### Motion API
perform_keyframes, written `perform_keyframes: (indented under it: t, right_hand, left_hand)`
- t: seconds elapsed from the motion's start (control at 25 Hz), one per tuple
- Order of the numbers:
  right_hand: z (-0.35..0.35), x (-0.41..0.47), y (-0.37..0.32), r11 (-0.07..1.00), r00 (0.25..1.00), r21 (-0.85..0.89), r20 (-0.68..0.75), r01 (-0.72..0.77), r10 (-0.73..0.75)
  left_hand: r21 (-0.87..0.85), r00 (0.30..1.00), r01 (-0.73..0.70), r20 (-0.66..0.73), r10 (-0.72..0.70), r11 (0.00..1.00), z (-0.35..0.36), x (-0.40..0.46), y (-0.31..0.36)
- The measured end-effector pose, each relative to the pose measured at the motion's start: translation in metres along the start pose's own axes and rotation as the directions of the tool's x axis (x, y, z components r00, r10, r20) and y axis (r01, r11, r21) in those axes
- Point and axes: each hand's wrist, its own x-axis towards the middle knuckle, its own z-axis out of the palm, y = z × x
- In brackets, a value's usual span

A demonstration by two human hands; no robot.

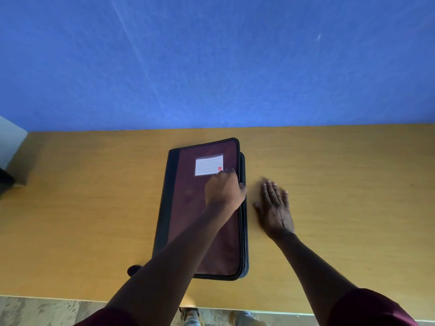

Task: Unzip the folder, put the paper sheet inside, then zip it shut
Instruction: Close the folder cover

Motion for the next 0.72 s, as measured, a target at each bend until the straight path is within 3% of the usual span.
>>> perform_keyframes:
  t: [0.4,0.72]
  right_hand:
    - [0.007,0.001,0.003,1.0,0.998,-0.008,-0.057,-0.002,0.002]
    - [0.005,0.0,0.003,1.0,1.0,-0.015,-0.024,-0.015,0.014]
  left_hand:
    - [0.157,0.995,-0.011,0.095,-0.004,0.987,0.039,0.005,0.02]
    - [0.292,0.991,0.003,0.129,-0.042,0.957,0.068,0.006,0.022]
